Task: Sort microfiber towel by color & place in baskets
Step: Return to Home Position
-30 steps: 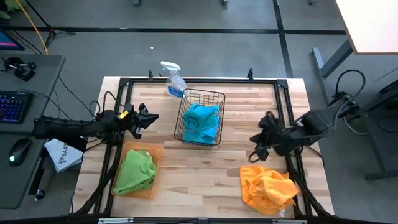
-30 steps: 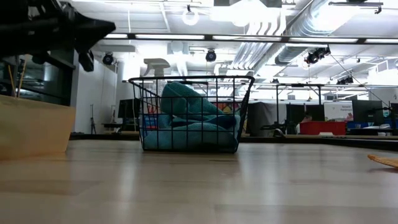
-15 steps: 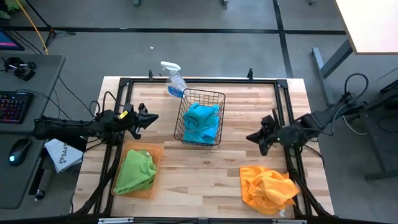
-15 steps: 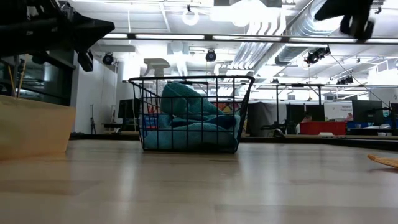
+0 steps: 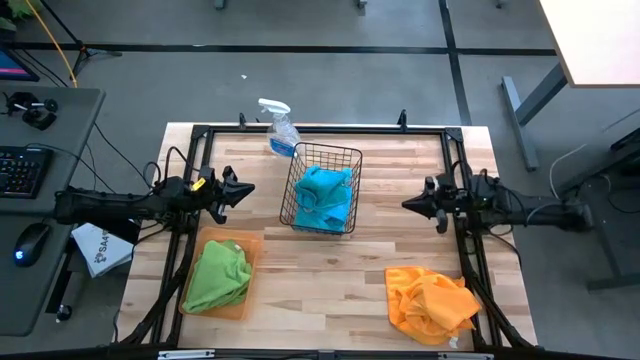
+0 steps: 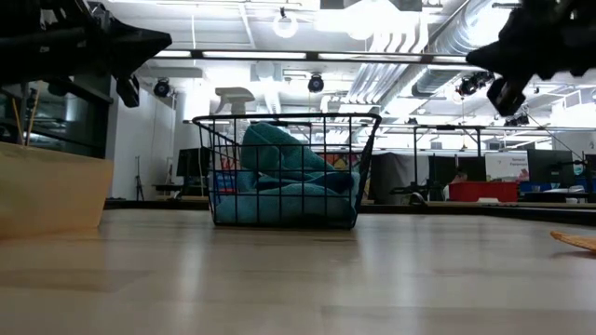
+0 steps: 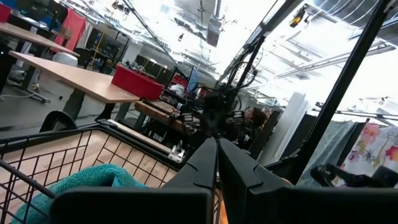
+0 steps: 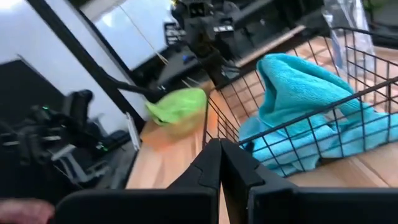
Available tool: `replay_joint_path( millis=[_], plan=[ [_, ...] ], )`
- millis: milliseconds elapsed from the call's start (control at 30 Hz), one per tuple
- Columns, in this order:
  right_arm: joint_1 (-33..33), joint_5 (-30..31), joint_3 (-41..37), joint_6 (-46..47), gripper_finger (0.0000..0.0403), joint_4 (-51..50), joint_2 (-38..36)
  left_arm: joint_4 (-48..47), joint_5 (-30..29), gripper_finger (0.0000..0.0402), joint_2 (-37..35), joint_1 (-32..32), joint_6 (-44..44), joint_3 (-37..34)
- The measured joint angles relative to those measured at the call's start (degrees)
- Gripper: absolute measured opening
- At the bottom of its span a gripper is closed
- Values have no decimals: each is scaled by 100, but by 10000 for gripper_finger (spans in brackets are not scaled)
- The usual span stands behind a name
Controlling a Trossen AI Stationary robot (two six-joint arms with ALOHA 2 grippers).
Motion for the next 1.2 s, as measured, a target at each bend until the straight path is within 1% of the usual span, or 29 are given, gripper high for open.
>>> replay_joint_path(
  millis=[67, 133, 233, 367, 467, 567, 867, 1200],
  plan=[
    [-212, -356, -322, -2, 0, 270, -314, -1, 0, 3, 0, 0, 0, 0],
    [-340, -558, -589, 15, 0, 500, -571, -4, 0, 3, 0, 0, 0, 0],
    [-406, -557, -942, 42, 0, 852, -857, -1, 0, 3, 0, 0, -1, 0],
    [-390, -342, -1346, 196, 0, 1529, -1135, -1, 0, 3, 0, 0, -1, 0],
    [-323, -61, -1341, -100, 0, 1372, -1226, -1, 0, 3, 0, 0, -1, 0],
    [-282, 88, -1341, -493, 0, 1349, -1227, -24, 2, 3, 0, 0, -1, 0],
    [-282, 113, -1341, -405, 0, 664, -1205, -45, 0, 3, 0, -2, -1, 0],
    [-282, 114, -1343, -404, 0, 666, -1206, -45, 0, 3, 0, -2, -1, 0]
  ],
)
